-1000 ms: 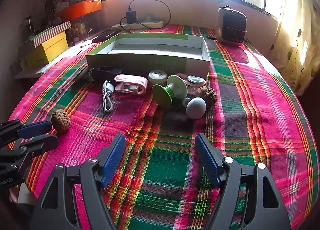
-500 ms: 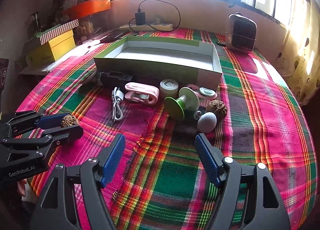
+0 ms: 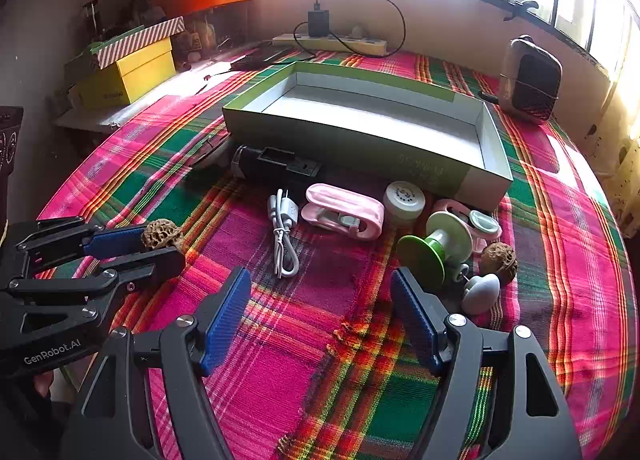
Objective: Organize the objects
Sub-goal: 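Grasp the brown walnut with the left tool while the right tool grasps the white USB cable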
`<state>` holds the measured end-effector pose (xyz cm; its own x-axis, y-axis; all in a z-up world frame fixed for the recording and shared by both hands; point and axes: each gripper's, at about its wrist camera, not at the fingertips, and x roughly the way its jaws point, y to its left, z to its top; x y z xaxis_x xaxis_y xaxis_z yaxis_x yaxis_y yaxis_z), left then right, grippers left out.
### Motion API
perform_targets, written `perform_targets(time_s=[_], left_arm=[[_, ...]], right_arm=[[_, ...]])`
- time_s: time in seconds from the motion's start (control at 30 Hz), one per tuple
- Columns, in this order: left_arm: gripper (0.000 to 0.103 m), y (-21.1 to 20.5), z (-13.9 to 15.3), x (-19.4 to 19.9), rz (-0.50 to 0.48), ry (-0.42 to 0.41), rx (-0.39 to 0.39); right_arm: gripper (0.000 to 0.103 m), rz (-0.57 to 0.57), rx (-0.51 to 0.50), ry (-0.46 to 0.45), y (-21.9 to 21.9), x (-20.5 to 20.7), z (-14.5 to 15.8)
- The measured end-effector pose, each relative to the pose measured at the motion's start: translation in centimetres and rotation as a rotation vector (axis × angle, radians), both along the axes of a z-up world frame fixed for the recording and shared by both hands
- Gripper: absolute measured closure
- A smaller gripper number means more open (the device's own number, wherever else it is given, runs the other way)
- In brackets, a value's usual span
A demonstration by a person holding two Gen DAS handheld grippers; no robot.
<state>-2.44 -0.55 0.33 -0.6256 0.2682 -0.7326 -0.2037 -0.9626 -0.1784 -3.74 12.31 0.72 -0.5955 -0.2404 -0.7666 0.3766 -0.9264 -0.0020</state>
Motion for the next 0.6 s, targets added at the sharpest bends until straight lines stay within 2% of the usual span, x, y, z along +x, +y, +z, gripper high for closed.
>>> perform_targets(time_s=[0.3,0.4,0.5,0.57,0.6], left_arm=[[0.074,-1.5,-0.1,-0.9,0.036,-0.001,0.011],[0.074,-1.8,-0.2,-1.1,0.042,-0.001,0.016],[0.074,-2.1,-0.2,-1.4,0.044,0.000,0.021],[0.074,-2.2,-0.2,-1.5,0.045,0.000,0.027],[0.074,-2.3,-0.2,-1.5,0.046,0.000,0.030]], right_arm=[[0.031,0.040,-0.025,-0.042,-1.7,-1.4,-0.2],[0.037,0.059,-0.038,-0.060,-2.3,-1.8,-0.3],[0.038,0.063,-0.042,-0.060,-2.7,-2.1,-0.3],[0.042,0.063,-0.047,-0.060,-2.8,-2.4,-0.2],[0.048,0.063,-0.049,-0.059,-2.9,-2.5,-0.2]])
